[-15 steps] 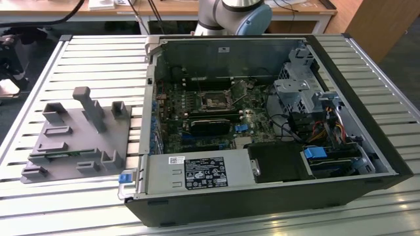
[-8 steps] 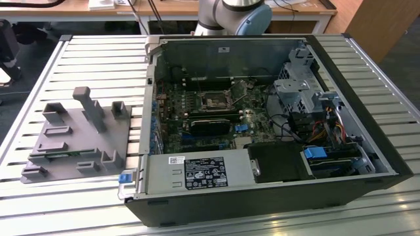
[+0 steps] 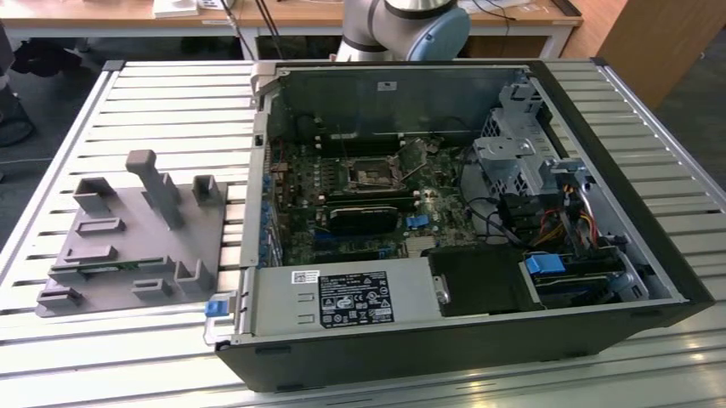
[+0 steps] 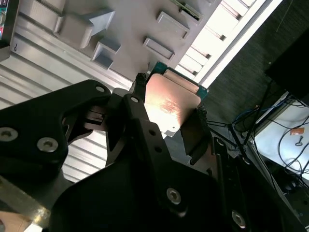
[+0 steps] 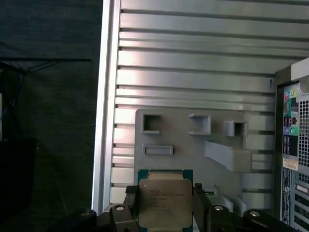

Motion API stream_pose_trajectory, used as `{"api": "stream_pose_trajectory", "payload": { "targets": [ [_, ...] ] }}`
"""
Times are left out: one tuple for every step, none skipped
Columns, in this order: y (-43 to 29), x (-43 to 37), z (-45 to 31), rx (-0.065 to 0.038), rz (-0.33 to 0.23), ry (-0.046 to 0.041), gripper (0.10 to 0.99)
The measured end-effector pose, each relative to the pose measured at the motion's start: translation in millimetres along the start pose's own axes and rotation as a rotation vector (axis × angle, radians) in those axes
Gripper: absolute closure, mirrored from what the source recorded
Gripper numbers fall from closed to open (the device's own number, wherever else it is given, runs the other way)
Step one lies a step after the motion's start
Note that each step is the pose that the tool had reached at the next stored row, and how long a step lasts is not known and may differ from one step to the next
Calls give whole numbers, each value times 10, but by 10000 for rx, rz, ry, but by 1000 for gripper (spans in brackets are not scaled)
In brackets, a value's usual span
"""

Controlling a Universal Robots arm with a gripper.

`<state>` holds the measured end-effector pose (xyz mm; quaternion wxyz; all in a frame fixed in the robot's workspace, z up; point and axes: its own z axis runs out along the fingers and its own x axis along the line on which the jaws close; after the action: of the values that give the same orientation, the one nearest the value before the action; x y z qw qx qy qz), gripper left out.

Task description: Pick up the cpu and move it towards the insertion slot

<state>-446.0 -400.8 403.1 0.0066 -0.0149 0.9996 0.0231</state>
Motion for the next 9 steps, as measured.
{"api": "stream_pose_trajectory", "payload": {
  "targets": [
    [3,0,-34,0,0,0,549],
    [6,-1,-58,0,1,-4,549],
    [7,-3,-68,0,-1,-7,549],
    [7,-11,-67,0,0,-8,549],
    [7,-23,-67,-1,0,-8,549],
    [6,-37,-68,0,0,-7,549],
    [5,-52,-67,0,0,-7,549],
    [5,-66,-67,0,0,-7,549],
    [4,-79,-67,0,0,-7,549]
  ]
}}
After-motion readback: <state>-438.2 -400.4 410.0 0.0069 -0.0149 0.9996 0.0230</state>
